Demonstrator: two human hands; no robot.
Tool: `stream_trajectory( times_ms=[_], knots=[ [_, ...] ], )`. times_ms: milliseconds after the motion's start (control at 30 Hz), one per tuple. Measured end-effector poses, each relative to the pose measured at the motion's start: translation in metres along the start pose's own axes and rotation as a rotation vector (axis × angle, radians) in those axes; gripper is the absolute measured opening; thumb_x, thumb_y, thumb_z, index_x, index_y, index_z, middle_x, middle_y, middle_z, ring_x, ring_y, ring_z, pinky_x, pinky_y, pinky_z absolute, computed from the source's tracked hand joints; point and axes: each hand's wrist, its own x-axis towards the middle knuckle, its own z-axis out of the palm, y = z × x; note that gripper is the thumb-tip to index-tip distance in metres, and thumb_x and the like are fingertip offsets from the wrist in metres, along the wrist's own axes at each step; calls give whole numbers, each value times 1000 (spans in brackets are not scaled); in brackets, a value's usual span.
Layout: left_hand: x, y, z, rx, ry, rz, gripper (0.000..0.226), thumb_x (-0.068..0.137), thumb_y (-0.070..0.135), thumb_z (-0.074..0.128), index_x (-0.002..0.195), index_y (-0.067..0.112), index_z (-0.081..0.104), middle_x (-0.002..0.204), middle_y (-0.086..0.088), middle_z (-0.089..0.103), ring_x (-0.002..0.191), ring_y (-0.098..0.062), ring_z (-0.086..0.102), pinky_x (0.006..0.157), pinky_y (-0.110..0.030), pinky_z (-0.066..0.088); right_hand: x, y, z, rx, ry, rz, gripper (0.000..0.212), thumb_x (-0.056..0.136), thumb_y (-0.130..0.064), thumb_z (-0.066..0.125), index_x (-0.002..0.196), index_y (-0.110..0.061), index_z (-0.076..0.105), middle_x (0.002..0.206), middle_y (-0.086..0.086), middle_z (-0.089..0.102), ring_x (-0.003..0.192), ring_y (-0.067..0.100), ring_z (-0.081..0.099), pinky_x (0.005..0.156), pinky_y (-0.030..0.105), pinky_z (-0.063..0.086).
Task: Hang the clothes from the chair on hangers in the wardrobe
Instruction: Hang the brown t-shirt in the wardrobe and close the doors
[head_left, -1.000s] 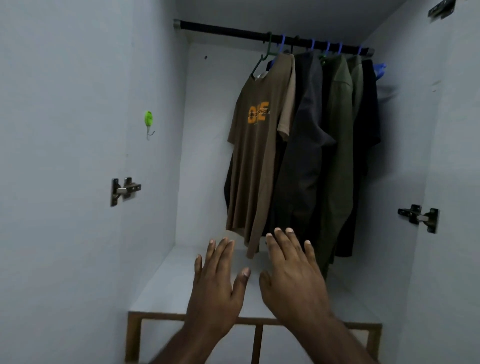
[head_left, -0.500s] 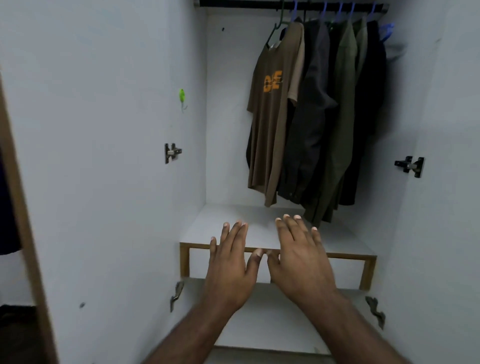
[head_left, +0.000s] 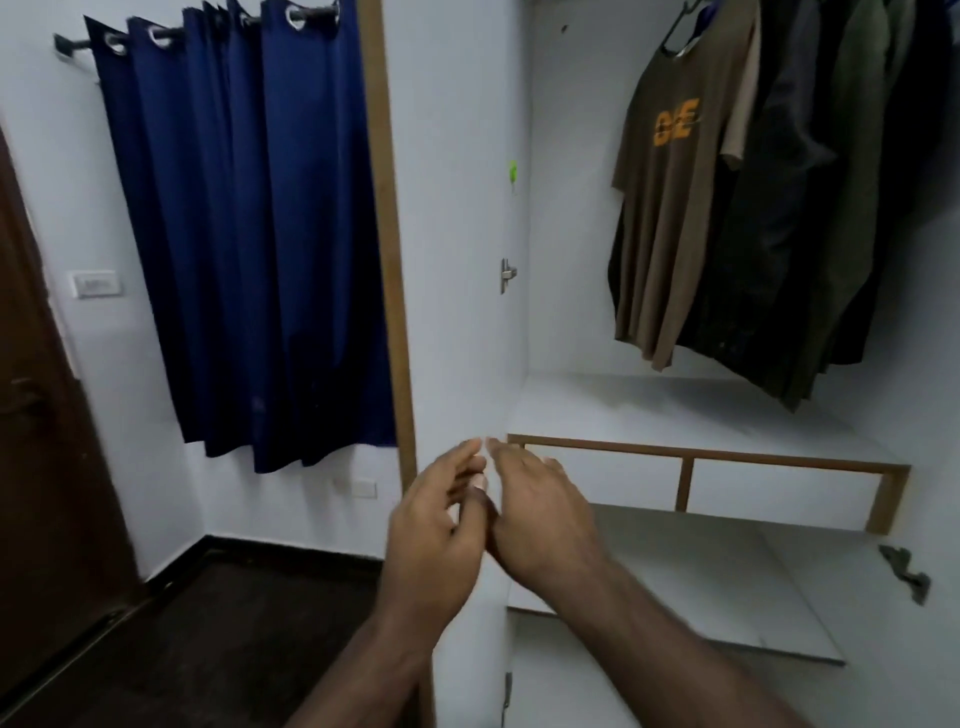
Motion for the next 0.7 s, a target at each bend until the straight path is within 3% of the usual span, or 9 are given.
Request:
stream_trajectory(
  times_ms=[133,267,333,400,567,633,700],
  knots=[
    [0,-21,-64,20,159,-75,32,100,24,56,131,33,58,128,13,55,118,-5,56,94,-28,52,-5,-54,35,100,-39,32,68,99,-56,45,155,-24,27,154,-5,41,139,16,42,110,34,36],
    [15,-42,-72,-158,-205,-463,45,103,51,34,145,39,41,155,4,39,141,-17,39,114,-41,36,1,-75,55,183,-10,158,71,96,-46,58,154,-23,24,150,0,44,132,20,49,103,34,44],
    [15,-49,-65,-246,-326,-541,52,96,64,24,133,41,53,144,3,53,133,-16,47,115,-47,37,5,-78,60,182,14,193,64,98,-36,58,152,-22,27,145,2,49,127,20,54,99,32,47],
    [13,-52,-60,-264,-344,-562,60,88,71,22,124,40,58,125,8,63,124,-16,55,107,-43,44,7,-78,63,175,29,209,55,101,-32,55,150,-22,32,141,1,53,123,19,57,97,30,49],
    [18,-54,-55,-284,-347,-579,54,98,62,20,127,39,59,141,2,57,134,-21,49,114,-46,37,9,-67,68,199,79,258,46,101,-34,55,144,-24,42,136,0,57,118,18,59,93,31,51],
    [20,-51,-51,-309,-375,-576,43,104,54,20,115,43,61,135,3,59,131,-17,50,115,-45,36,8,-58,66,202,109,288,46,100,-35,56,143,-24,44,134,-1,57,118,19,59,92,31,51],
    [20,-50,-44,-333,-414,-562,41,106,51,23,117,43,61,126,9,61,126,-13,54,113,-41,37,5,-45,63,206,149,319,40,99,-31,57,138,-23,50,129,-1,59,116,20,60,91,32,51]
  ],
)
